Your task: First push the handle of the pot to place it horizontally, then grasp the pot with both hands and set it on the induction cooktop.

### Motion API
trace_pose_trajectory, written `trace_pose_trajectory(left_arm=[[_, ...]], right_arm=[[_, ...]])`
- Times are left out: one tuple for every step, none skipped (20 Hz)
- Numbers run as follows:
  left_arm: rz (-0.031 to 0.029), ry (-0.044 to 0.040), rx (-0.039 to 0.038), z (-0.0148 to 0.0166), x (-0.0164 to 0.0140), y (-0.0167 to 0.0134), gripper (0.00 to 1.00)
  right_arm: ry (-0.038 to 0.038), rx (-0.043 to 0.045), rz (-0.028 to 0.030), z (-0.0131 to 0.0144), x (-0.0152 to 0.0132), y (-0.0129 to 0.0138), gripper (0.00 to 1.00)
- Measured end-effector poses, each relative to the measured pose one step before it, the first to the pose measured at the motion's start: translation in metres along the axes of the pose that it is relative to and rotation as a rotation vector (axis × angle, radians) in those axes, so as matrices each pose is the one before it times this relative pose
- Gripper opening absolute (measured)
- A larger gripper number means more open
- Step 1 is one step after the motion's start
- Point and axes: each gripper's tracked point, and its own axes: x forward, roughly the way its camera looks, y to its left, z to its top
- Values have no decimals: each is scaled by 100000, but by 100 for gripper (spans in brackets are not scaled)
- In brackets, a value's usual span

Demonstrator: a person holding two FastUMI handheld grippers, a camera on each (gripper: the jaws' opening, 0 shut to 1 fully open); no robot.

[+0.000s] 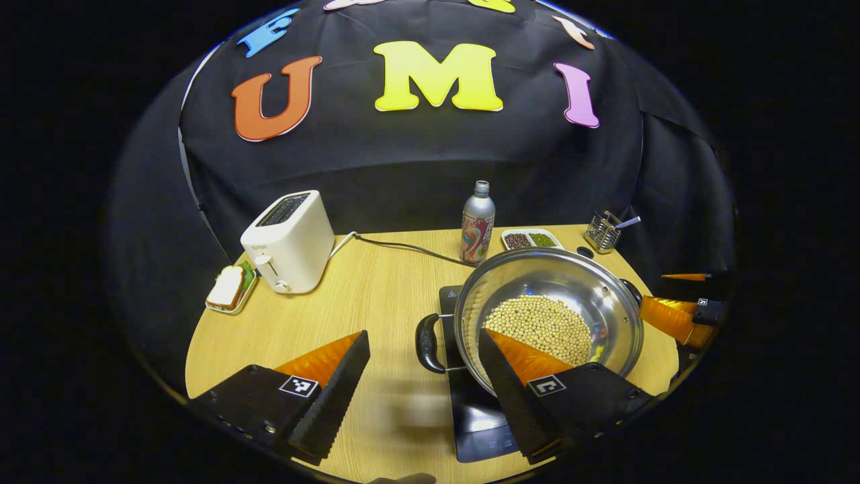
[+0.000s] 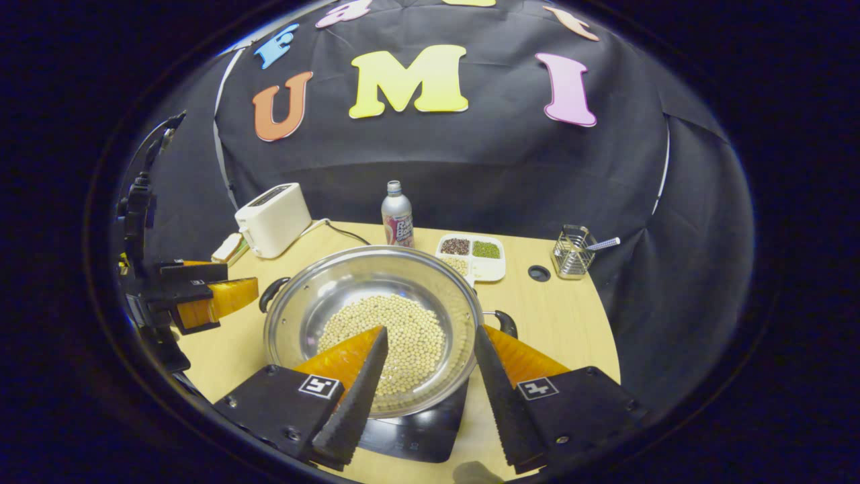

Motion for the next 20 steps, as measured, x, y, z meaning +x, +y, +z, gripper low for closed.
trace_pose_trajectory(left_arm=[[-548,-682,247,127,-429,147,97],[-445,-910,277,137,-350,103,97],[-201,-407,318,109,-493,186,97],[-388,-513,-233,153,-443,130,97],[-1172,-424,-648,198,-659,-117,97],[-882,489,-973,-97,-688,10,97],[-417,-694,-763,187,-677,45,97],[-728,-1206,48,310,-653,-41,97],[-144,-1597,964,428,-623,96,97],[-452,-1314,1039,484,-553,133,97],[-576,-2082,1059,649,-830,69,97],[-150,-2398,981,843,-715,42,97],[-335,-2421,1142,842,-840,51,96],[290,-2759,1073,1050,-879,184,96],[-415,-2969,941,1021,-869,11,97],[-639,-2296,346,959,-971,-27,97],[-406,-2481,104,1086,-992,235,97],[102,-3259,494,1359,-900,381,97],[487,-2923,481,1255,-918,421,97],[659,-3265,501,1180,-919,504,96]], right_arm=[[-596,496,-208,114,-466,357,82],[-754,228,-565,178,-420,178,82],[-648,-329,-623,108,-302,137,82],[-937,-911,-471,295,-419,254,82],[-1122,-1119,-378,338,-488,254,82],[-1103,-1083,-564,310,-518,238,82],[-669,-278,-265,116,-595,416,80],[-1340,75,42,437,-632,445,82],[-1614,-355,-108,582,-673,387,82],[-1715,-585,-357,653,-754,347,82],[-1973,-686,-319,760,-744,157,80],[-2615,-407,-70,1013,-872,227,82],[-2726,-210,-130,1209,-1040,320,82],[-2316,294,551,1043,-940,281,84],[-2794,435,1216,1256,-957,637,82],[-3069,219,601,1407,-964,404,82],[-3268,-74,358,1504,-1001,206,84],[-3526,-244,-265,1544,-807,276,82],[-3799,-99,161,1333,-775,101,87],[-3686,271,106,1782,-727,134,93]])
